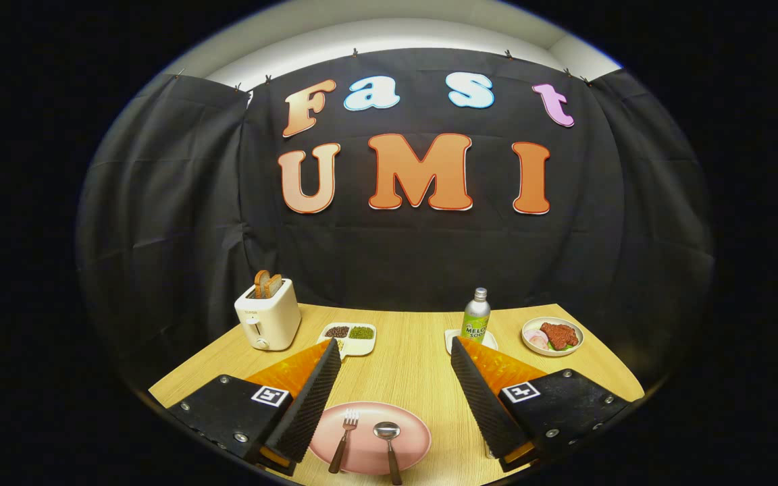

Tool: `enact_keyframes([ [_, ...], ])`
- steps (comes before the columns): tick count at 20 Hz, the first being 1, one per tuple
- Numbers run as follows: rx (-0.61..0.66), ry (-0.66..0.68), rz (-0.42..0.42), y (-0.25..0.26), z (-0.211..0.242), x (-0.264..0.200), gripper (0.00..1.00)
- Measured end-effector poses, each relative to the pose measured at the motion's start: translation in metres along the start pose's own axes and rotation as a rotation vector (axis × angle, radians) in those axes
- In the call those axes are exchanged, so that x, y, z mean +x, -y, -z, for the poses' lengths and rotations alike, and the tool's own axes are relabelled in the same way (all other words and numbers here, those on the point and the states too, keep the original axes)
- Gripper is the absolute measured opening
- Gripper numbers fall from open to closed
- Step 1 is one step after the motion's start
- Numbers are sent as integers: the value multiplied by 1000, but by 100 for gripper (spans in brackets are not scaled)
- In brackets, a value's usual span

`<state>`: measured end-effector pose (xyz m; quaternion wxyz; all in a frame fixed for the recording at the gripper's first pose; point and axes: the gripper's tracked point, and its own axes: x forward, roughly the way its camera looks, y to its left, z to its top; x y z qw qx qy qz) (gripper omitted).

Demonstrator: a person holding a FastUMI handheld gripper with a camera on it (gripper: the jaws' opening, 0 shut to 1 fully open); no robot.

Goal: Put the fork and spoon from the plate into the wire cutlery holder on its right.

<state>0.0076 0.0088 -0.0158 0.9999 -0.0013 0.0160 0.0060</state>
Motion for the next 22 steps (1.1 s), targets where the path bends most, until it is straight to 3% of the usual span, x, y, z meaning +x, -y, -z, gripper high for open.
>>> enact_keyframes([
  [9,-1,-22,7,-1,25,13,99],
  [17,-32,-180,49,12,120,24,99],
  [22,-20,-321,25,10,186,21,97],
])
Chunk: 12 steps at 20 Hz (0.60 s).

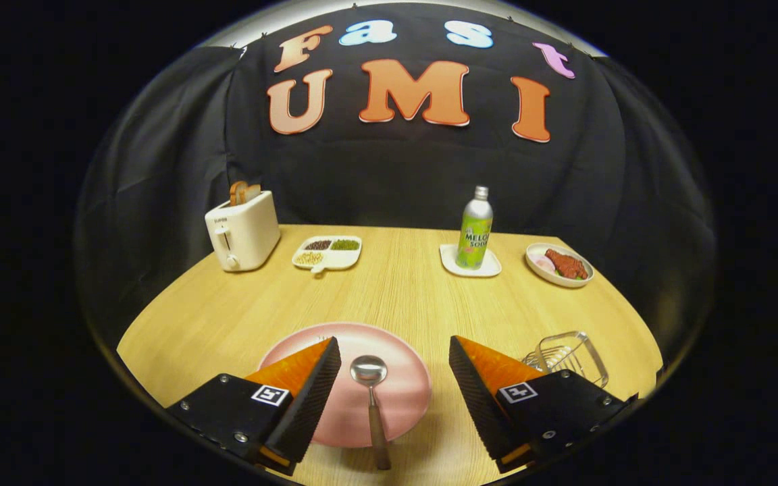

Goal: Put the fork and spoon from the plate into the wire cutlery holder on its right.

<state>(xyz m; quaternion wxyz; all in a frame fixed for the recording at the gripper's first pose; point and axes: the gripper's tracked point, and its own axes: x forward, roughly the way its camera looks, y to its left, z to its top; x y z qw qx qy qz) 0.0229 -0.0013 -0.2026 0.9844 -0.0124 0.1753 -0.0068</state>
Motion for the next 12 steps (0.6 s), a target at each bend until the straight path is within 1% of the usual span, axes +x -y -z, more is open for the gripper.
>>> enact_keyframes([
  [1,5,-40,-27,-6,14,3,96],
  [3,3,-85,-42,-11,30,7,85],
  [4,-10,-96,-34,-11,36,9,76],
  [5,-25,-112,-31,-11,42,12,71],
  [6,-38,-129,-28,-11,48,13,63],
  [8,-51,-163,-36,-14,59,16,55],
  [9,-50,-177,-34,-15,63,18,53],
  [12,-39,-216,-42,-18,75,22,38],
])
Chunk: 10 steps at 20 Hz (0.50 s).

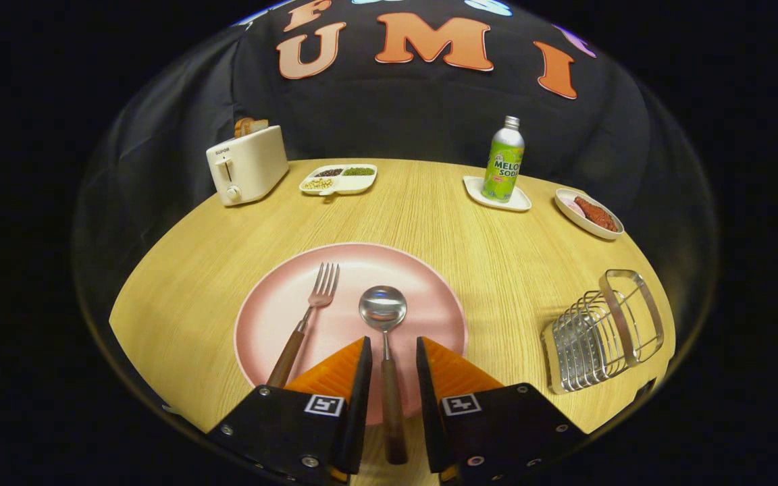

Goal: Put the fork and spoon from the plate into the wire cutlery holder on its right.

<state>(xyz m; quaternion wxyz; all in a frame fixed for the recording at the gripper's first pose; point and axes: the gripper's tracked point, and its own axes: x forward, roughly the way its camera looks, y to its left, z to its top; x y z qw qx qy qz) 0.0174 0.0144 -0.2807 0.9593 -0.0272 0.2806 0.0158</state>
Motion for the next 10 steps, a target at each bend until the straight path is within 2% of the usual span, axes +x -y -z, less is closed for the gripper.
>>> enact_keyframes([
  [5,-8,-46,-1,-1,11,7,27],
  [6,2,-50,-9,-4,11,7,17],
  [7,10,-56,-10,-5,10,6,12],
  [10,40,-49,-19,-6,-1,-1,5],
])
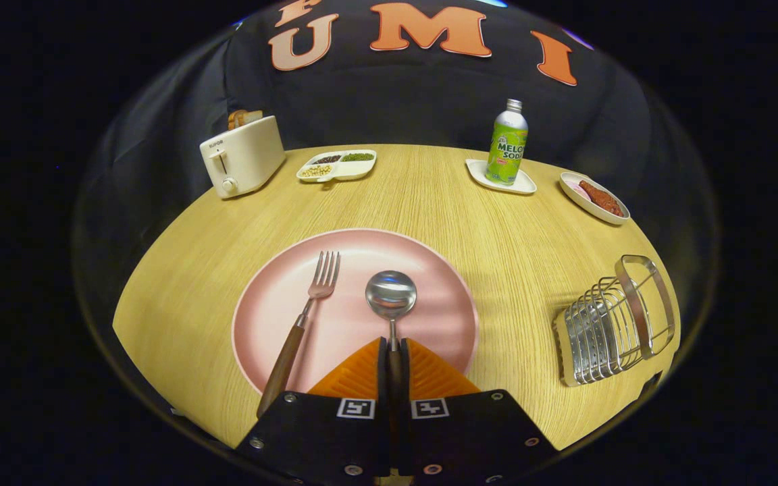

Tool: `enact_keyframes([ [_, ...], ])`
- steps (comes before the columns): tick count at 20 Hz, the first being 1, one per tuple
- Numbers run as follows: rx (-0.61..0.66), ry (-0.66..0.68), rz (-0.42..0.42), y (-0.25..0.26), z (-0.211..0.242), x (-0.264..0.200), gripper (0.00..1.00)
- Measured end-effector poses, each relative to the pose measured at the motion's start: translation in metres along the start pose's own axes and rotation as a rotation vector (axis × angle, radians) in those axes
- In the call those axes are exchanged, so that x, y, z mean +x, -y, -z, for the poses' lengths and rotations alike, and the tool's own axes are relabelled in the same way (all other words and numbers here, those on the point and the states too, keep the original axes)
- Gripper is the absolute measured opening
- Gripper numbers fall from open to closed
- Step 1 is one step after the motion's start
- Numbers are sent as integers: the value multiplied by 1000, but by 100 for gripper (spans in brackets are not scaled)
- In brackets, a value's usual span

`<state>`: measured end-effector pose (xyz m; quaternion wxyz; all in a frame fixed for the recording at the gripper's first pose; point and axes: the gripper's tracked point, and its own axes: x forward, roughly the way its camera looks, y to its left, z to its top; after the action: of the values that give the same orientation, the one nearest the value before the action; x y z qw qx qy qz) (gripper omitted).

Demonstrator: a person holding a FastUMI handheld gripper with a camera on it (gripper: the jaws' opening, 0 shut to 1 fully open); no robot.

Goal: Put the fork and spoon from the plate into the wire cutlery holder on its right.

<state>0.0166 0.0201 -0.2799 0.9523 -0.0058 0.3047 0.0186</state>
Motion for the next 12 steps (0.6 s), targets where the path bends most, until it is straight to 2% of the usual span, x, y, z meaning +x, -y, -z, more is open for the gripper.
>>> enact_keyframes([
  [7,72,39,-27,16,-49,-40,5],
  [12,101,30,4,56,-76,-76,5],
])
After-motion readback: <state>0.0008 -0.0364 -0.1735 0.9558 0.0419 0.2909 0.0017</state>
